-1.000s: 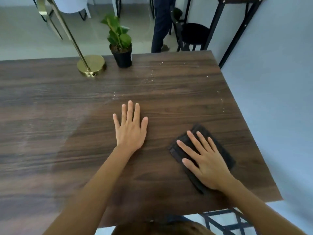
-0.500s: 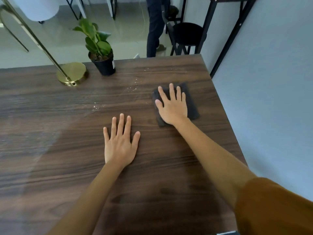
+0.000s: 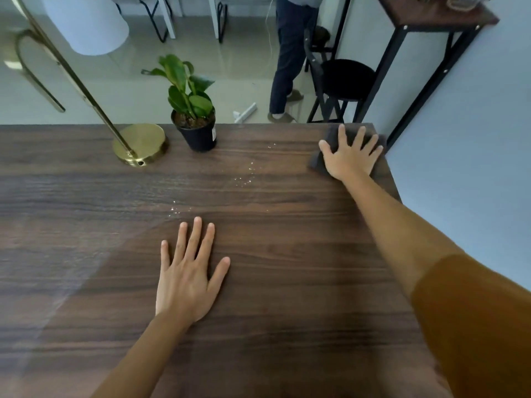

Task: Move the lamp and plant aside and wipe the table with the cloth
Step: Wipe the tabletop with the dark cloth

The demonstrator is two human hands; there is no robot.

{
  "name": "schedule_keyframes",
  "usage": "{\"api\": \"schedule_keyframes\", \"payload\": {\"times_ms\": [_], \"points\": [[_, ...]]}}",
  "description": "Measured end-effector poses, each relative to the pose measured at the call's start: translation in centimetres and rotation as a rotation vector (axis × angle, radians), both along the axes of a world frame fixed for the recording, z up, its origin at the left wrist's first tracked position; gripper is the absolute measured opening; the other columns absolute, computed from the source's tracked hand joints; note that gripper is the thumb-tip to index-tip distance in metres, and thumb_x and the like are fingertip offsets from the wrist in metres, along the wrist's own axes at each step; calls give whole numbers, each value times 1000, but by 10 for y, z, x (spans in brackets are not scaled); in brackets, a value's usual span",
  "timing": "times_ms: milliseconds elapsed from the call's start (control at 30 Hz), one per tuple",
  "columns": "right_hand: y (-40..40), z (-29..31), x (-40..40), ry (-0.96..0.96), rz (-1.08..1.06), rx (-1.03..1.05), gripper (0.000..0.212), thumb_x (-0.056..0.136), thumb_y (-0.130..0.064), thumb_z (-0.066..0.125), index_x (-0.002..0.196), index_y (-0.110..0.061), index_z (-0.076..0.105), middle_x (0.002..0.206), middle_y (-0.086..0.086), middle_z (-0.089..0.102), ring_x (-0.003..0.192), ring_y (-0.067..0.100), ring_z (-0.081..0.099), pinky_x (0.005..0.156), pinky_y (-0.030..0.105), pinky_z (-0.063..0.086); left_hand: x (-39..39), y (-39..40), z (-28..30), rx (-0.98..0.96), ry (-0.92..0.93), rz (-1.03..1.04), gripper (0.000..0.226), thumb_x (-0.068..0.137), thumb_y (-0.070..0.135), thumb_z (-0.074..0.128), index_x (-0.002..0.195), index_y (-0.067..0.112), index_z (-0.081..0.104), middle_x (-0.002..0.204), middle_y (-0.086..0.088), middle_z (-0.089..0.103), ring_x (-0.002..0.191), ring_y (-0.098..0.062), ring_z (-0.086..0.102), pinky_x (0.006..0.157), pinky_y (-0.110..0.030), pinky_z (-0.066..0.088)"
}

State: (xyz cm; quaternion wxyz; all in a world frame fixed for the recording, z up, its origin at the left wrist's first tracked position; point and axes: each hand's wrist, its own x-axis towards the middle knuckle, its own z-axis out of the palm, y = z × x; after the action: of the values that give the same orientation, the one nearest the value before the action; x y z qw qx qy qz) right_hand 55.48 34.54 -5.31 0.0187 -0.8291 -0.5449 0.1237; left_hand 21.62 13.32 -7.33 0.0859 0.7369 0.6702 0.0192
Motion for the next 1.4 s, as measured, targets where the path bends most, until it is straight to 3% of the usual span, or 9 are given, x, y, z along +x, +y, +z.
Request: {"api": "schedule_keyframes", "payload": {"times_ms": [133,267,400,600,800,900,1133,1233,1400], "points": [[11,-6,-86,-10,333,0,74,91,-73,16,155,-40,2,165,11,-7,149,42,-7,119,57,-4,-1,1,2,-7,-4,-3,69,92,65,11,152,32,0,161,6,-6,147,-16,-14,119,-51,1],[-80,-19,-66,12,675,89,67,92,-72,14,153,-46,7,166,5,3,151,36,3,119,53,6,0,1,2,-14,-11,-4,70,91,65,9,152,32,-2,161,6,-7,147,-16,-15,119,-50,1],[-95,-23,30,-71,425,96,70,91,-73,11,154,-43,6,165,7,8,149,38,10,119,54,12,1,1,2,-21,-20,0,70,91,64,11,152,30,1,161,5,-5,148,-17,-12,119,-50,2],[47,-8,32,-52,-9,54,75,95,-65,17,157,-24,7,164,20,0,149,43,-2,120,55,1,2,1,4,-28,-19,2,70,92,62,15,152,28,6,162,4,0,149,-19,-7,119,-51,5],[65,-8,-114,26,406,50,69,96,-60,19,157,-27,10,165,15,5,150,39,-1,120,50,-1,2,0,5,-33,2,7,71,90,64,11,152,29,3,162,6,-5,148,-17,-12,119,-49,2],[62,-6,-91,30,609,9,65,98,-61,16,157,-34,3,166,9,1,151,32,-2,121,46,0,2,0,6,-34,-2,10,72,89,65,9,152,30,2,161,7,-7,147,-16,-13,120,-49,2],[59,-10,59,-68,146,43,67,99,-58,15,157,-25,9,165,15,6,150,36,3,121,53,4,2,1,2,-25,7,6,69,92,63,12,152,29,3,162,4,-4,148,-18,-11,119,-50,2],[65,-7,10,-33,96,6,66,97,-61,14,157,-33,6,165,12,-2,150,38,-5,120,54,-2,3,1,1,-20,16,12,69,93,62,13,152,28,4,162,3,-2,148,-20,-9,119,-52,2],[70,-14,-139,-16,486,30,58,98,-58,15,154,-44,6,166,7,0,151,36,-3,120,51,-3,2,2,0,-23,5,-4,68,94,63,13,152,31,-1,162,4,-6,148,-19,-12,118,-51,-1]]}}
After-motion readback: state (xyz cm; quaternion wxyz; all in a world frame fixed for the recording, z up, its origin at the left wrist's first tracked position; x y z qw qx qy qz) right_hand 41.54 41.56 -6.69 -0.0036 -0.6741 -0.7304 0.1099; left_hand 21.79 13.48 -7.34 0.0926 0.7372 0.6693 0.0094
